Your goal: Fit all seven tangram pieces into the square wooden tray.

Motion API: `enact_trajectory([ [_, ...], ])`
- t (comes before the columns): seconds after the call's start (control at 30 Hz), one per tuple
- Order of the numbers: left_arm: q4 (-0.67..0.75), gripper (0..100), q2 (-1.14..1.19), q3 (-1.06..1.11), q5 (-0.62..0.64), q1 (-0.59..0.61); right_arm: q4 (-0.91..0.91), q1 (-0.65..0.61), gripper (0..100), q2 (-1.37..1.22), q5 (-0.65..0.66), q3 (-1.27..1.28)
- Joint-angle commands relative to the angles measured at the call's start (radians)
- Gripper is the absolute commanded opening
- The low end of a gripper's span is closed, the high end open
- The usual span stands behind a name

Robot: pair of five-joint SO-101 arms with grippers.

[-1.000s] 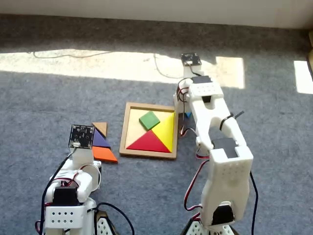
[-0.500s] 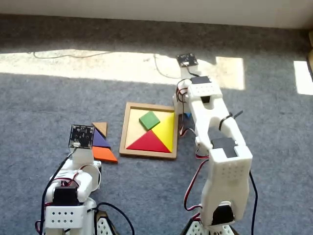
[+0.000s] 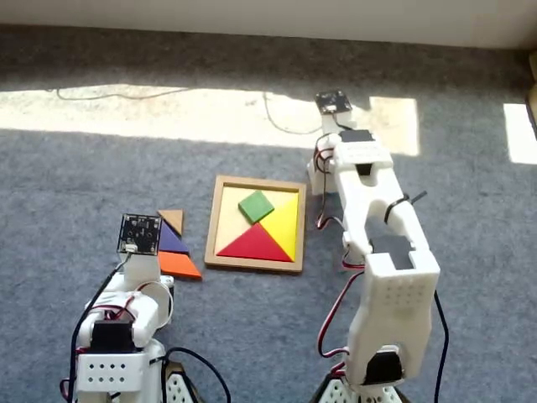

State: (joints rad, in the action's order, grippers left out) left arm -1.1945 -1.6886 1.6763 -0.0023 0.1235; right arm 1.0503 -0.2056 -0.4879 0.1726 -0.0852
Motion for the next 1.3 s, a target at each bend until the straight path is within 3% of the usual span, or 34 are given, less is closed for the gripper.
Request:
enact_trajectory([
  [0.0, 0.014, 1, -0.008, 0.025, -0.006, -0.013, 0.008, 0.012, 5.8, 0.114, 0.009, 0.016],
  [0.2, 0.014, 1, -0.008, 0.025, -0.006, -0.013, 0.008, 0.013, 8.0, 0.139, 0.011, 0.064],
  [0.43, 0.014, 1, -0.008, 0.025, -0.006, -0.013, -0.013, -0.01, 33.4, 0.14, 0.112, 0.058],
  [0.8, 0.014, 1, -0.008, 0.025, -0.006, -0.013, -0.03, -0.093, 33.4, 0.044, 0.146, -0.102],
  [1.27, 0.014, 1, -0.008, 0.025, -0.006, -0.013, 0.065, -0.036, 23.8, -0.179, 0.146, -0.317],
])
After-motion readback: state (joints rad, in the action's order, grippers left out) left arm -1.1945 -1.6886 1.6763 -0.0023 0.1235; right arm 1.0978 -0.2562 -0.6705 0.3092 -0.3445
